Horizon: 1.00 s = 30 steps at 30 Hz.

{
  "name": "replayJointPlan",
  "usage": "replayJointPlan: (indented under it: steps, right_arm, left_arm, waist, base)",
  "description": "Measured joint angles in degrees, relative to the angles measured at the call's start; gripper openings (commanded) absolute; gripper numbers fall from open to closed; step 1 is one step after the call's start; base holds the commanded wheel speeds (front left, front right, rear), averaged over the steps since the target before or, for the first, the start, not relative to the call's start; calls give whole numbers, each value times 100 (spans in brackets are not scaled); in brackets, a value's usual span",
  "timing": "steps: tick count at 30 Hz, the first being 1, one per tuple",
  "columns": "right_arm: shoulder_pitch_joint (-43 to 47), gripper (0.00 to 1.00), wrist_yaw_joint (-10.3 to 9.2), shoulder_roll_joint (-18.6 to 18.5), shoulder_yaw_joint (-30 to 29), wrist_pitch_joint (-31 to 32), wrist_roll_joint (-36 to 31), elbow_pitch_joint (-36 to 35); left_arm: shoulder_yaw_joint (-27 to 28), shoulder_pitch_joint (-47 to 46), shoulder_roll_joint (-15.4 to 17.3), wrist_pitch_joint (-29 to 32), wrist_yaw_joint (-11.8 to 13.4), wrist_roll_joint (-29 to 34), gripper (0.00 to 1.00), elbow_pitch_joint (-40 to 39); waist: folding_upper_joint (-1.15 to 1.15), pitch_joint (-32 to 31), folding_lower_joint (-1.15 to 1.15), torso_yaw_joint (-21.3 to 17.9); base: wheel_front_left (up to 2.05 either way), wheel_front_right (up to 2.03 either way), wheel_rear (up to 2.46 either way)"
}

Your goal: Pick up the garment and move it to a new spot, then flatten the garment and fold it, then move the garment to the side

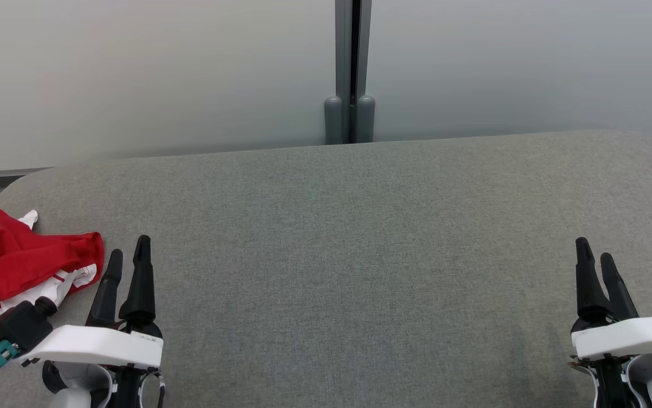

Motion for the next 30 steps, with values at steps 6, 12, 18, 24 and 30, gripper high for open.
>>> replayJointPlan:
  steps: [6,12,18,24,30]
  right_arm:
    - [-1,100,0,-7,48,-96,-617,99]
    - [-3,100,0,-13,81,-175,-1124,205]
    - [-9,100,0,-15,111,-268,-1572,297]
    - [-22,100,0,-13,185,-344,-1978,404]
    - [-23,100,1,1,248,-377,-2332,490]
  left_arm:
    - [-71,81,36,-98,41,589,100,40]
    - [-143,102,62,-199,62,1082,100,92]
    - [-218,129,73,-300,92,1512,100,191]
    - [-258,170,75,-382,154,1900,100,348]
    - [-289,174,79,-474,215,2238,100,520]
  waist:
    - [0,-21,0,6]
    - [0,-51,0,15]
    - [0,-83,0,26]
    - [0,-99,0,37]
    - [0,-110,0,39]
  base:
    - [0,0,0]
    - [0,0,0]
    - [0,0,0]
    - [0,0,0]
    - [0,0,0]
